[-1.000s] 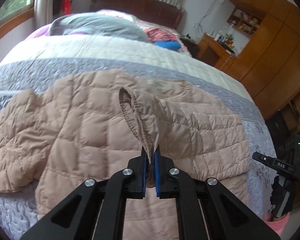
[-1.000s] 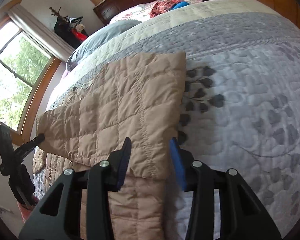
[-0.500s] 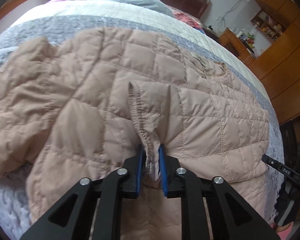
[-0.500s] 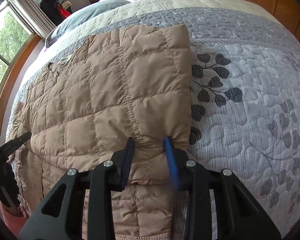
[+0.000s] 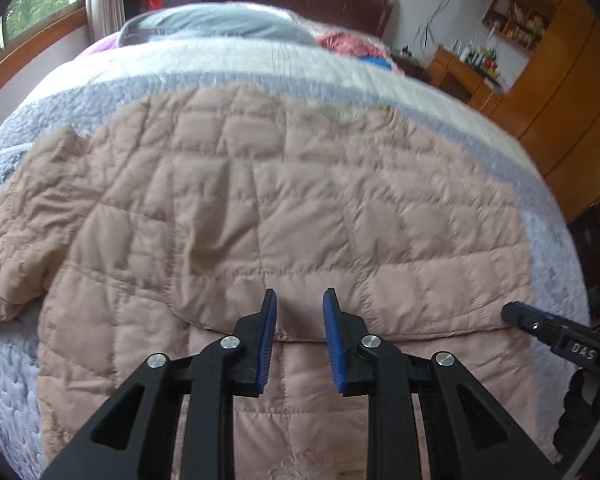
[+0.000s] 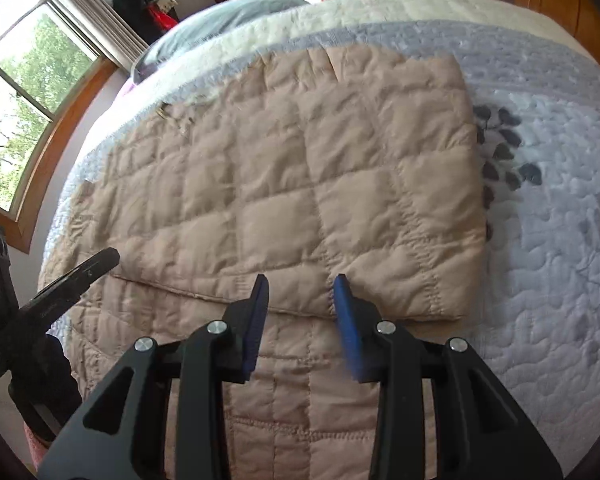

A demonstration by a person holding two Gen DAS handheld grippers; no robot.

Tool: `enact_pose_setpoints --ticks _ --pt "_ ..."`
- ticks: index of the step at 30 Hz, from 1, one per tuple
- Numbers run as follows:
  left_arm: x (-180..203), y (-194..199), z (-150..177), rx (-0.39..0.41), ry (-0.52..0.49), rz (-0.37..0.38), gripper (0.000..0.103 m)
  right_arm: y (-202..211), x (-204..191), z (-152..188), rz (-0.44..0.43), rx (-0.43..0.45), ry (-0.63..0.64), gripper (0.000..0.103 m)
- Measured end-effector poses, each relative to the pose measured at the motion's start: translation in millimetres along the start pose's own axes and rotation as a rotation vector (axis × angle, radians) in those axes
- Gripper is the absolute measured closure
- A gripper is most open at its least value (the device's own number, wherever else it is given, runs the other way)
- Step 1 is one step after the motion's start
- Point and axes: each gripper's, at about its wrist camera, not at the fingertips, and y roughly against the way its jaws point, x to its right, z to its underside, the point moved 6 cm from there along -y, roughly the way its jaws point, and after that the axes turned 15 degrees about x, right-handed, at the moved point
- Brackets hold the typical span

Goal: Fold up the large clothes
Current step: 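Move the left gripper to the other sleeve cuff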

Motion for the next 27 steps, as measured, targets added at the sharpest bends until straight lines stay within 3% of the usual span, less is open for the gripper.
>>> enact_pose_setpoints --ticks 3,8,10,13,18,22,27 --pt "-5.7 -18.7 12.7 -0.018 -0.007 0.019 0.079 -17.9 1.3 8.3 0.004 -0.032 0.010 0.071" --pt "-6.3 -6.2 3.2 -0.024 -0.014 0.048 0.080 -16.2 -11.8 0.1 0.001 -0.060 0.076 0.069" --pt "-1.4 7.4 -17.2 0.046 -0.031 0.057 0.079 -3.4 -23.2 -21.3 -0.039 0.006 0.093 0.068" --pt "9.3 6.7 -41.4 0.098 -0.070 0.037 0.067 -4.6 -26.5 -54.2 -0.012 0.060 0.085 0.064" --pt "8.2 -47.0 -49.3 0.012 -0.048 0.003 0.066 -50.9 -14.9 -95.1 0.017 0.055 0.039 0.064" --pt "4.4 -69.8 -44.7 -0.011 -0.046 0.025 0.066 -88.7 6.5 -92.3 0.041 -0.029 0.014 0.066" --pt "3.5 -69.0 -42.0 -0.018 -0.052 0.035 0.066 -90.8 0.7 -86.0 0.058 -0.023 0.040 0.066"
